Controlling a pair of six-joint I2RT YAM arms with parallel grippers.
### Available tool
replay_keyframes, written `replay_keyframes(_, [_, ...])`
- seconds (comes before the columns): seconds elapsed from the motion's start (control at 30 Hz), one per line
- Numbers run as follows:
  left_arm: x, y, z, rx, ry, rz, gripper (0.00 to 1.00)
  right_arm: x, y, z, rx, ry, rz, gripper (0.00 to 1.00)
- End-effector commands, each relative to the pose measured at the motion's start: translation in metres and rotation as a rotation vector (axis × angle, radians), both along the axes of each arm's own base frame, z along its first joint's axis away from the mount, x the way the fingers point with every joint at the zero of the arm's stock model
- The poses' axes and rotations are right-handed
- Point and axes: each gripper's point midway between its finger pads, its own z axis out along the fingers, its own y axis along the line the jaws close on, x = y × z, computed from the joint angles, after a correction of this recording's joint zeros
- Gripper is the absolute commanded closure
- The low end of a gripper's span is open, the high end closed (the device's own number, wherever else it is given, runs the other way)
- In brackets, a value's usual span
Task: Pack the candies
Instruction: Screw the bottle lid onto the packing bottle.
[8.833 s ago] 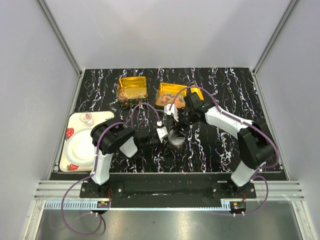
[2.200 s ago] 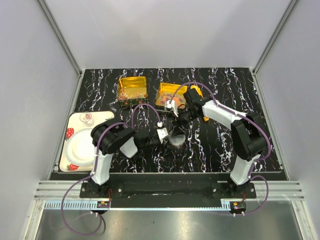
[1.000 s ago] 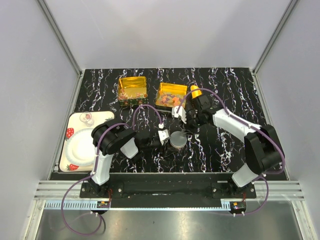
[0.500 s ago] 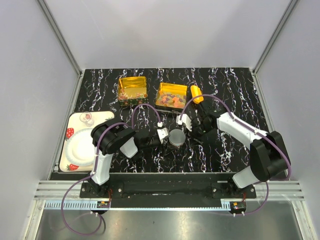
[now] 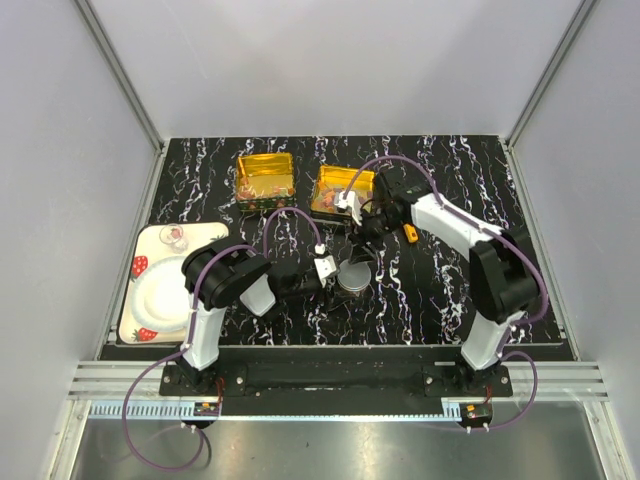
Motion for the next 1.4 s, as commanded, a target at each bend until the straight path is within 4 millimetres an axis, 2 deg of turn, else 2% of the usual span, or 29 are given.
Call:
replay_keyframes(0.0, [0.014, -0.007, 0.071, -0.194, -0.275, 0.002, 0.68, 0.004, 0.026, 0.018, 0.129, 0.072, 0.042, 0.39])
replay_keyframes(0.2, [0.014, -0.007, 0.072, -0.196, -0.275, 0.001, 0.68, -0.004, 0.032, 0.013, 0.149, 0.16, 0.074, 0.39])
replay_keyframes(0.37, [0.014, -0.008, 0.071, -0.196, -0.273, 0.001, 0.68, -0.006, 0.03, -0.001, 0.124, 0.152, 0.085, 0.39])
replay_keyframes(0.57, [0.014, -0.008, 0.07, -0.194, -0.271, 0.001, 0.68, -0.005, 0.03, -0.008, 0.108, 0.154, 0.086, 0.39])
replay_keyframes(0.73, [0.013, -0.008, 0.07, -0.195, -0.271, -0.001, 0.68, -0.014, 0.026, -0.022, 0.064, 0.143, 0.108, 0.41])
replay_keyframes(1.07, [0.014, -0.008, 0.071, -0.195, -0.272, 0.004, 0.68, -0.015, 0.017, -0.028, 0.015, 0.113, 0.105, 0.53])
replay_keyframes(1.23, [0.015, -0.007, 0.071, -0.195, -0.273, 0.012, 0.68, -0.02, 0.005, -0.029, -0.043, 0.101, 0.1, 0.6])
replay_keyframes(1.37, [0.019, -0.006, 0.07, -0.189, -0.269, 0.031, 0.68, -0.025, -0.006, -0.03, -0.088, 0.085, 0.094, 0.62])
